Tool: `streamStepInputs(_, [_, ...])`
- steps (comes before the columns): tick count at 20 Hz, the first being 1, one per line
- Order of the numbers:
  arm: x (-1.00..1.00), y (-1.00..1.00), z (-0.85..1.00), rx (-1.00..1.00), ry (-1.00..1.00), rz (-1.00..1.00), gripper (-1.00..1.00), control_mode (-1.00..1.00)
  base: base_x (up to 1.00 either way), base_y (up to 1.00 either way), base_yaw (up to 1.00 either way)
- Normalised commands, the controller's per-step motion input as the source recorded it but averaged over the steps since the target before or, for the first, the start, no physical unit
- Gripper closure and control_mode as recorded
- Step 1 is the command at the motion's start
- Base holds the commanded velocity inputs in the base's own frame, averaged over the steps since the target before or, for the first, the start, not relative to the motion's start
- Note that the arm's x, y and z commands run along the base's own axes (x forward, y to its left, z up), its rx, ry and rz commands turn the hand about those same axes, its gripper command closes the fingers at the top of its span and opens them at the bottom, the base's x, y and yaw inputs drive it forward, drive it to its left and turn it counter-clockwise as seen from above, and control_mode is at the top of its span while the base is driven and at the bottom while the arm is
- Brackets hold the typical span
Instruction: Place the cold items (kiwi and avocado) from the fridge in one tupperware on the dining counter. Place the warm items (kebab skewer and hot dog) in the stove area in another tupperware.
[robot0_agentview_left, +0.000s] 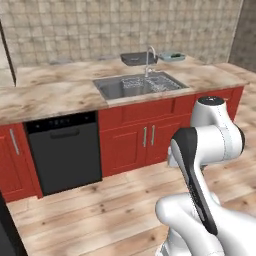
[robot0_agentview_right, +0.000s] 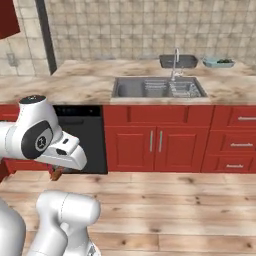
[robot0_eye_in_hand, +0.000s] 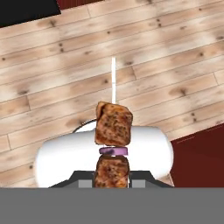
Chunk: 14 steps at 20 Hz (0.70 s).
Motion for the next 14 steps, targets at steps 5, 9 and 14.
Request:
streamStepInputs(5, [0.0,0.0,0.0,0.0,0.0,0.0,1.0,1.0,1.0,-0.28,-0.36])
streamStepInputs(9, [0.0,0.0,0.0,0.0,0.0,0.0,1.0,1.0,1.0,-0.4,-0.4])
streamStepInputs(14, [0.0,0.0,0.0,0.0,0.0,0.0,1.0,1.0,0.94,-0.36,-0.49])
